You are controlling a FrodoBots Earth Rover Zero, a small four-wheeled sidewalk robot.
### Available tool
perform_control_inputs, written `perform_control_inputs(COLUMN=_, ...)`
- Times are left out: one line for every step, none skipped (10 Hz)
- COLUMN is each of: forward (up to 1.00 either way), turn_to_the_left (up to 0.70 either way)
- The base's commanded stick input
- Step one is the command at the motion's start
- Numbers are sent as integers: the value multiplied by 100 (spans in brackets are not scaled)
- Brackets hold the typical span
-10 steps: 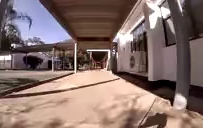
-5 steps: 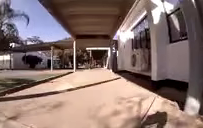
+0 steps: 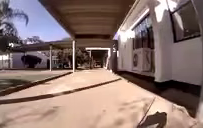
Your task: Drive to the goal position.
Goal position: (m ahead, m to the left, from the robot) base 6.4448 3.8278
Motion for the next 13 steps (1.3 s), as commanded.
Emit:
perform_control_inputs(forward=50, turn_to_the_left=0)
perform_control_inputs(forward=50, turn_to_the_left=0)
perform_control_inputs(forward=50, turn_to_the_left=0)
perform_control_inputs(forward=50, turn_to_the_left=0)
perform_control_inputs(forward=50, turn_to_the_left=0)
perform_control_inputs(forward=50, turn_to_the_left=0)
perform_control_inputs(forward=50, turn_to_the_left=0)
perform_control_inputs(forward=50, turn_to_the_left=0)
perform_control_inputs(forward=50, turn_to_the_left=0)
perform_control_inputs(forward=50, turn_to_the_left=0)
perform_control_inputs(forward=50, turn_to_the_left=0)
perform_control_inputs(forward=50, turn_to_the_left=0)
perform_control_inputs(forward=50, turn_to_the_left=0)
